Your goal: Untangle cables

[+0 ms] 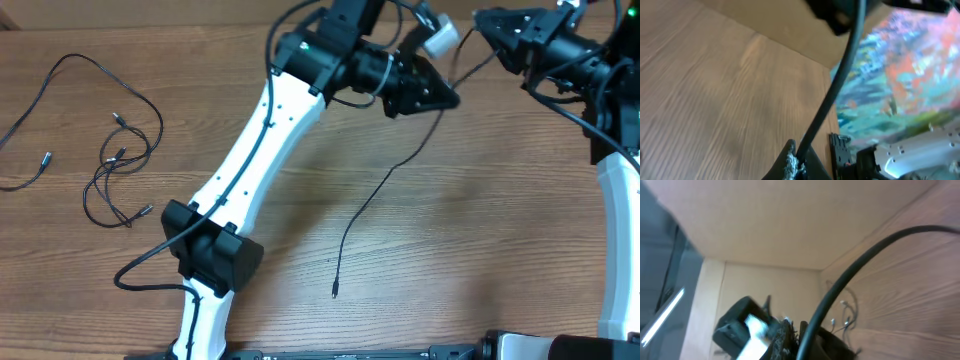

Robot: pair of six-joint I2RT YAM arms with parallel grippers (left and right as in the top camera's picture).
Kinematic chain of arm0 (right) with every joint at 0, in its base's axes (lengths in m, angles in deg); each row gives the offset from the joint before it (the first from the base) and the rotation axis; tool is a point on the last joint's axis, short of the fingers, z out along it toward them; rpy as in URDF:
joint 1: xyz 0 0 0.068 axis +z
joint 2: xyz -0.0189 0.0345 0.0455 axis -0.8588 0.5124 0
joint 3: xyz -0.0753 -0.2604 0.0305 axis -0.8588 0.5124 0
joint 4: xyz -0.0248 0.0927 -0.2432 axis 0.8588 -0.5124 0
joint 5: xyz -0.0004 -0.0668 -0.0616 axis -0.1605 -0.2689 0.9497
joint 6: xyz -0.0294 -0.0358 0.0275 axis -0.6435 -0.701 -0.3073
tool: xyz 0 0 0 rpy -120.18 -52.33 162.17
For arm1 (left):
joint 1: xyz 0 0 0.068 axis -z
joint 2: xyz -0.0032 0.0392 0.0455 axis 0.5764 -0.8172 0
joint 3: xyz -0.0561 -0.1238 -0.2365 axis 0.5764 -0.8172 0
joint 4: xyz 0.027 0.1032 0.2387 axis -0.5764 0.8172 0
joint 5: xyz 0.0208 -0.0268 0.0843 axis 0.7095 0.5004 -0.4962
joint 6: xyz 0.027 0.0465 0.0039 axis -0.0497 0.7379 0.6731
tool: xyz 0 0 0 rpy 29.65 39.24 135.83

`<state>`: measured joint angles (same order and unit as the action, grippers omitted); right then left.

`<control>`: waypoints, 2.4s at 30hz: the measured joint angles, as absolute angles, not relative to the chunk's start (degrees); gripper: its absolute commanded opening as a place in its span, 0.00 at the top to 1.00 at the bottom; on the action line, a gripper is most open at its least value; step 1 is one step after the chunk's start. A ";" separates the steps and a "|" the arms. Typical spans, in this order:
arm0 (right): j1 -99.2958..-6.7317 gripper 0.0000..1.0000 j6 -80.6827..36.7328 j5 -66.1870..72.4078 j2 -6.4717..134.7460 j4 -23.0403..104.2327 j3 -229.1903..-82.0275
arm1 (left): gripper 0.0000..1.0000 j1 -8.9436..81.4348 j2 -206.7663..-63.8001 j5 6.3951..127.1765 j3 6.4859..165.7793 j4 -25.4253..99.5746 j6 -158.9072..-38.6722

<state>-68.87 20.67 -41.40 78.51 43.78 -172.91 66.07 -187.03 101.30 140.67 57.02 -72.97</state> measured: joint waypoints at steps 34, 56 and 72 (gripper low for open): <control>-71.12 0.00 -1.34 -14.32 78.51 10.25 -173.06 | 0.96 13.83 -161.37 74.65 140.80 58.31 -102.43; -71.14 0.00 -6.06 -14.39 78.51 8.15 -173.06 | 0.26 2.68 -169.54 43.29 140.73 77.26 -109.36; -66.64 0.00 -32.23 -16.35 73.09 -0.68 -174.22 | 0.00 11.32 -151.91 59.51 140.80 78.09 -111.17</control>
<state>-66.64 -32.23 -16.35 73.09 -0.68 -174.22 11.32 -151.91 59.51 140.80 78.09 -111.17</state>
